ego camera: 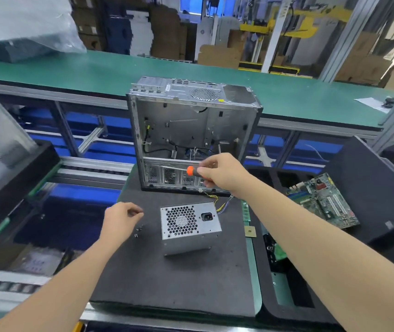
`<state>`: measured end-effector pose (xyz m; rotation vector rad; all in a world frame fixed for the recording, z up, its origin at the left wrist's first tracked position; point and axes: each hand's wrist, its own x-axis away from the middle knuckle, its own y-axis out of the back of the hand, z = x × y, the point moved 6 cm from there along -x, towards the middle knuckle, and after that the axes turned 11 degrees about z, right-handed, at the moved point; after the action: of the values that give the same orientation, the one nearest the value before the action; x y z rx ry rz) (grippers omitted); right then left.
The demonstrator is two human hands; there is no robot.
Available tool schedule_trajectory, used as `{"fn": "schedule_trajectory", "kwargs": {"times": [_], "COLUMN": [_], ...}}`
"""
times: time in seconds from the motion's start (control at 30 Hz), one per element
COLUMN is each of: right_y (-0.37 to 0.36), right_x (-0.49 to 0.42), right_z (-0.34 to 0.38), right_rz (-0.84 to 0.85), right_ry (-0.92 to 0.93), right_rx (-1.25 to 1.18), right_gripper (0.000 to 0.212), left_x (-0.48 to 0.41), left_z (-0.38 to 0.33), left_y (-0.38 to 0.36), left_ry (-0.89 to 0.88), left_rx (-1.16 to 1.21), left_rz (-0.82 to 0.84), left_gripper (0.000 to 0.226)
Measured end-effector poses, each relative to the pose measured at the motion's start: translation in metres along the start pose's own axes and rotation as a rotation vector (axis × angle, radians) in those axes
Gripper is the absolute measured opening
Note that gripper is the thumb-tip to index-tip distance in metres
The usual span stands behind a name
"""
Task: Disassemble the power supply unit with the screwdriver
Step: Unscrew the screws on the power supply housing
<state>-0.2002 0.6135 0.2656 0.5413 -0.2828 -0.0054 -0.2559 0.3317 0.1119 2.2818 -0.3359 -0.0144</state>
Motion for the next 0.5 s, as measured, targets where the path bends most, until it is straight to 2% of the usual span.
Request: {"fn": "schedule_trajectory", "kwargs": {"times": [0.1, 0.23, 0.37, 0.5], "right_y": [-0.012, -0.02, -0.024, -0.024], "right_x": [-0.014, -0.024, -0.03, -0.031], "right_z": [-0.014, -0.026, -0.035, -0.046], "right_rz": [0.008, 0.008, 0.014, 0.027], "right_ry": [-0.023, -0.038, -0.046, -0.115], "right_rx": [0.053, 0.019, 0.094, 0.24], "right_gripper": [0.025, 0.033, 0.033, 0.029], "left_x": [0.012, 0.015, 0.012, 0.012], "left_z": [0.03, 0.047, 0.054, 0.056], "left_y": [-0.021, -0.034, -0.043, -0.046], "left_ry": [0.061, 0.108, 0.142, 0.154], "left_rx": [0.004, 0.042, 0.09, 0.115], "left_rz": [0.077, 0.099, 0.109, 0.15], "left_gripper": [0.007, 0.009, 0.012, 0.031]}}
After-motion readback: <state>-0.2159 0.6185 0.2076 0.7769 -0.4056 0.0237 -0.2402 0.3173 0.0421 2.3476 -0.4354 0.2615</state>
